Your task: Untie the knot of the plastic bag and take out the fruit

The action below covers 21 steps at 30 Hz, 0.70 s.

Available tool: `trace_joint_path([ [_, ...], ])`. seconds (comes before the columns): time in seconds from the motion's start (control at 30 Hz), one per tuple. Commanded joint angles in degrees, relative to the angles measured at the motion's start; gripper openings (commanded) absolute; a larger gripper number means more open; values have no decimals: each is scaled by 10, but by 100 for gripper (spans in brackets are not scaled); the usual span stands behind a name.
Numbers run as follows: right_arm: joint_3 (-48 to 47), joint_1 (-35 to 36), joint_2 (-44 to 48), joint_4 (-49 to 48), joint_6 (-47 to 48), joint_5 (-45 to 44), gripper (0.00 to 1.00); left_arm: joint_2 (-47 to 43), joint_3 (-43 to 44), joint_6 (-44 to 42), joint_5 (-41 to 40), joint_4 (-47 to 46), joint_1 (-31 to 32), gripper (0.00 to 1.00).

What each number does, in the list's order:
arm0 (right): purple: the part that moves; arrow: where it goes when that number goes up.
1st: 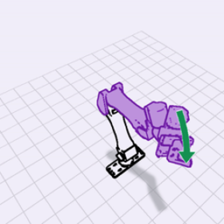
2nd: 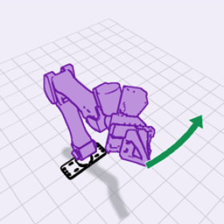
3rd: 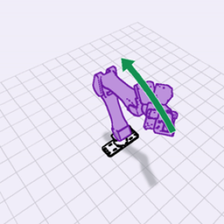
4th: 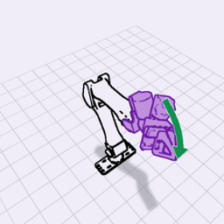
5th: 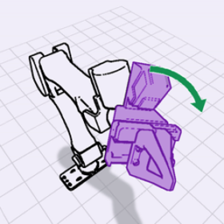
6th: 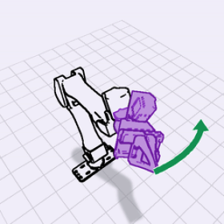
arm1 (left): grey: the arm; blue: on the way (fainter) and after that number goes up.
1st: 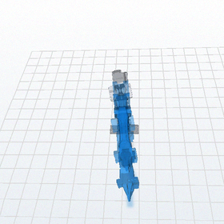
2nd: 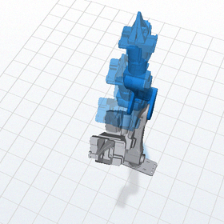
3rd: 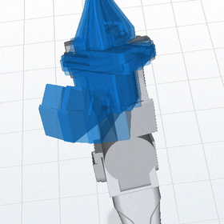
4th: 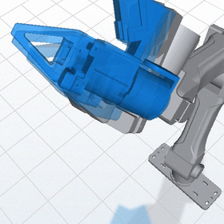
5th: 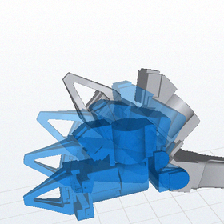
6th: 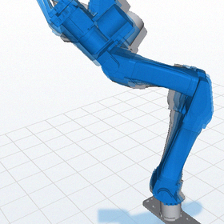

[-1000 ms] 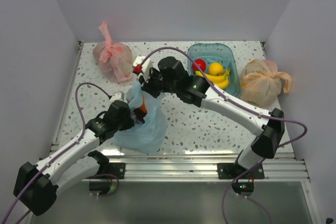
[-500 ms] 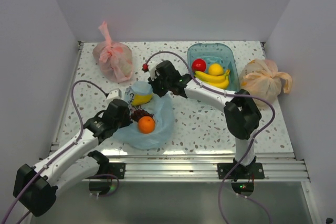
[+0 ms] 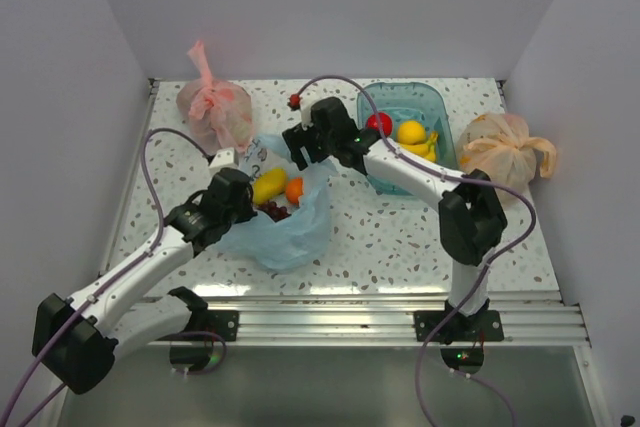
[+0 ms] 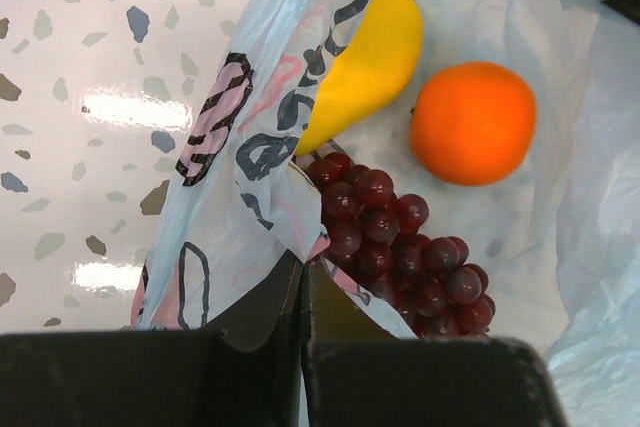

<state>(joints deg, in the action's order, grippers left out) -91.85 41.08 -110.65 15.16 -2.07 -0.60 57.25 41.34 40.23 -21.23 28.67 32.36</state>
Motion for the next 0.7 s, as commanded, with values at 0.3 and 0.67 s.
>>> trace_joint_path([
  [0.3,200,114,255,-6,-52,-44,87,-103,-23,25,88,41,-1,62],
  [0.67,302,108,197,11,-103,-99,89,-118,-76,34,175,51,11,75],
])
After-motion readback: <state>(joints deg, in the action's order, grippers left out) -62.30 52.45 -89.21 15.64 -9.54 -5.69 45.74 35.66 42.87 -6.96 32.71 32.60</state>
